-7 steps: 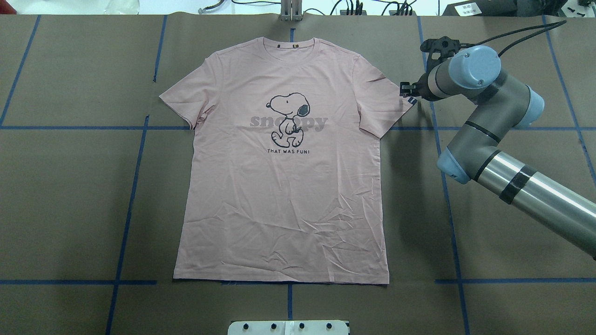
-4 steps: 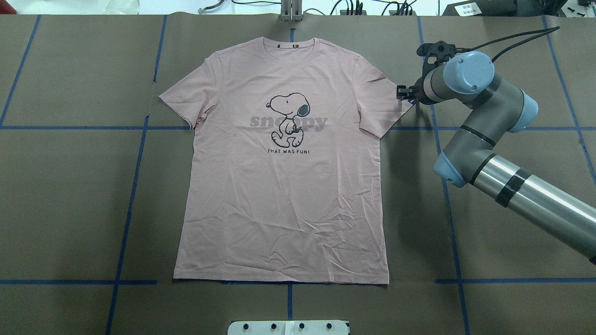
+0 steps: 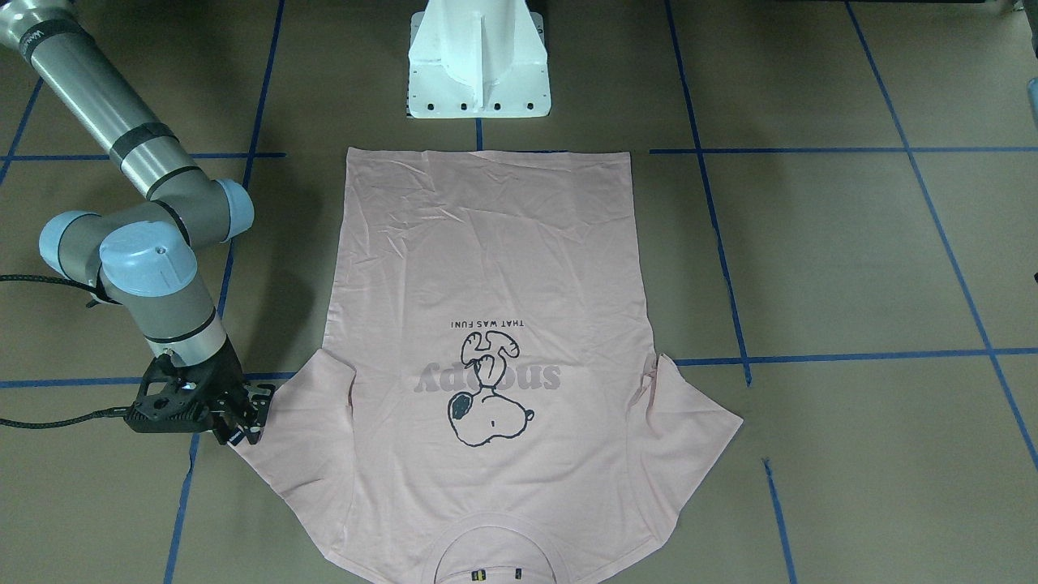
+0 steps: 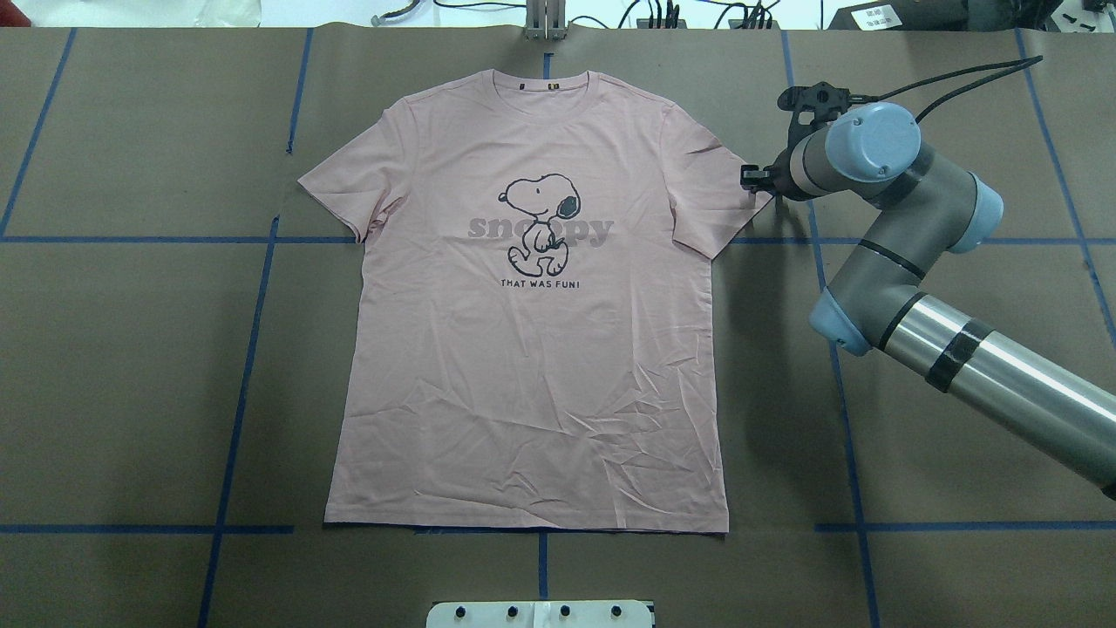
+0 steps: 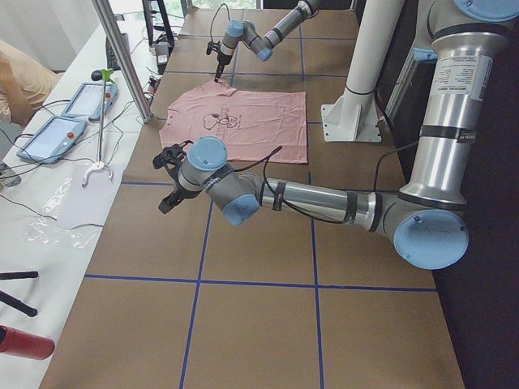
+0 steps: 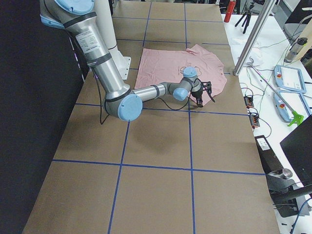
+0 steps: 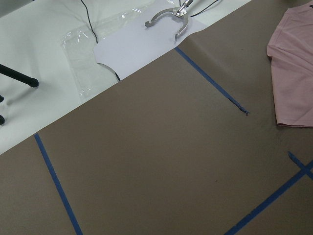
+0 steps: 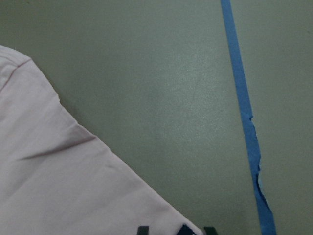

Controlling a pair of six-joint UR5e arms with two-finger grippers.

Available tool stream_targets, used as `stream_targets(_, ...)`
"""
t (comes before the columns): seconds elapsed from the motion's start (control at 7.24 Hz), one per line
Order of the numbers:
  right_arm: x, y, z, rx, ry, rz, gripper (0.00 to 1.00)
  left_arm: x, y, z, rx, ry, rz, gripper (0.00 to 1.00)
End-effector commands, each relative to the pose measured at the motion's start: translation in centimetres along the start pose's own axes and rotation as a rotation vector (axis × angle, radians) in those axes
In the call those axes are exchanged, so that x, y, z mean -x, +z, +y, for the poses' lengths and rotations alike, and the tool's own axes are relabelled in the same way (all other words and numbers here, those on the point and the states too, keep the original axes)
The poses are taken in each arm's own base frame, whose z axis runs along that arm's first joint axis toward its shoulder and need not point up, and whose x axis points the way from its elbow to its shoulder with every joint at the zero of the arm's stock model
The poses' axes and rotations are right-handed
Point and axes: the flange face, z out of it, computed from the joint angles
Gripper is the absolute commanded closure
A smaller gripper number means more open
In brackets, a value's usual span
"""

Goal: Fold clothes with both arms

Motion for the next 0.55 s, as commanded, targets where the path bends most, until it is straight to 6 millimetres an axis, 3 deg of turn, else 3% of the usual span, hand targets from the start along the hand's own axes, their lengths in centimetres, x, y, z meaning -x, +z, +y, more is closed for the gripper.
stream_targets(0.0,0.4,-0.3,-0.1,-0.003,0.016,-0.008,1.0,0.0,0.0,0.0,0.0,0.0,0.0,0.0)
stream_targets(0.28,2.0,-1.3,-1.0,-0.015,0.018,-0.021,1.0,0.1,0.1,0.1,0.002,-0.001,0.0,0.0)
stream_targets(0.41,4.7,-2.3,-2.3,-0.016,0.062,0.0,1.0,0.1,0.1,0.1,0.002,-0.001,0.0,0.0)
